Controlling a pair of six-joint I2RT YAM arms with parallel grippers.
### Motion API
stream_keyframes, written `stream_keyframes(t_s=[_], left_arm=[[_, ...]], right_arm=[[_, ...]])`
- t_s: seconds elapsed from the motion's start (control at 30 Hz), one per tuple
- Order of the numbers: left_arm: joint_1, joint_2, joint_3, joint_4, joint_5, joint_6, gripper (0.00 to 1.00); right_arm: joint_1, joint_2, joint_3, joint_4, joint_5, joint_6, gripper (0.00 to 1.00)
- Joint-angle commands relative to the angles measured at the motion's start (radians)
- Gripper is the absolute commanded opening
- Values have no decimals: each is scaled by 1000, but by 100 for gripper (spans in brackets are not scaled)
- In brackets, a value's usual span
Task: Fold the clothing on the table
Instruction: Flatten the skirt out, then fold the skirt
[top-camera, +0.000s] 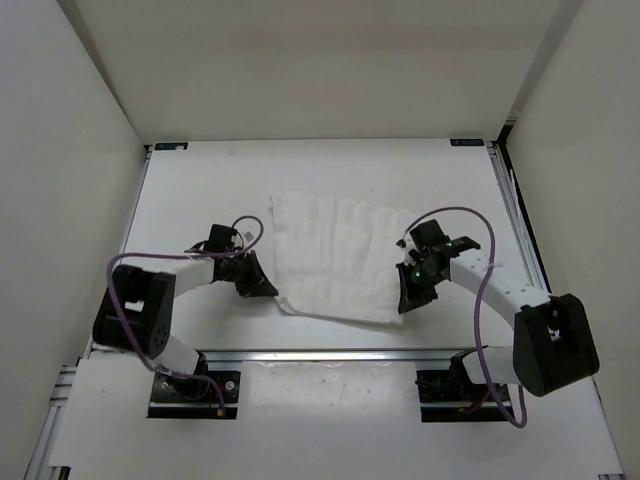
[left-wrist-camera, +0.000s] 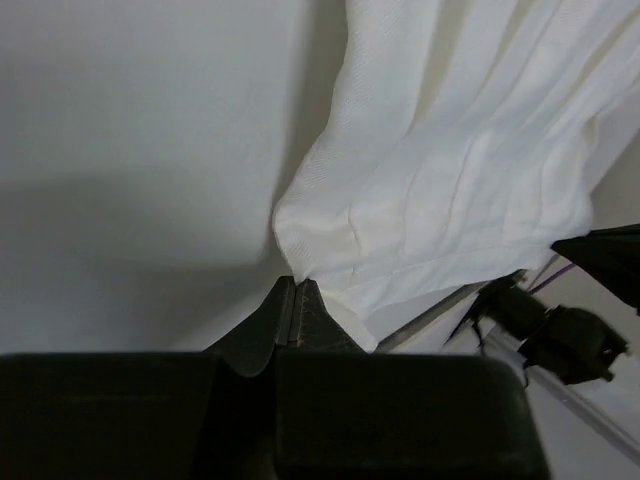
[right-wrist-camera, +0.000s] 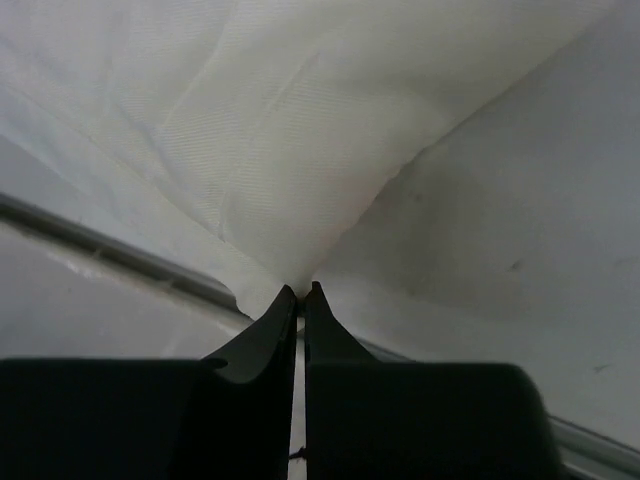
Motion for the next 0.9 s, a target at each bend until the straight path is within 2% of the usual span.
stream_keyframes(t_s=[0.0, 0.07, 0.23, 0.43, 0.67, 0.77, 0.87], left_arm=[[-42, -229, -21, -96, -80, 39, 0], [-64, -262, -36, -139, -85, 32, 0], [-118, -340, -108, -241, -95, -10, 0], [-90, -430, -105, -390, -145, 1, 0], [-73, -493, -176, -460, -180, -30, 0], [-55, -471, -168, -390, -128, -57, 0], [-47, -403, -72, -338, -102, -92, 0]], right_arm=[[34, -120, -21, -128, -112, 20, 0], [16, -134, -34, -172, -178, 23, 0], [91, -145, -84, -254, -206, 37, 0], [86, -226, -106, -369, -275, 58, 0], [168, -315, -157, -420, -316, 169, 0], [114, -332, -158, -432, -339, 157, 0], [18, -325, -128, -443, -370, 111, 0]])
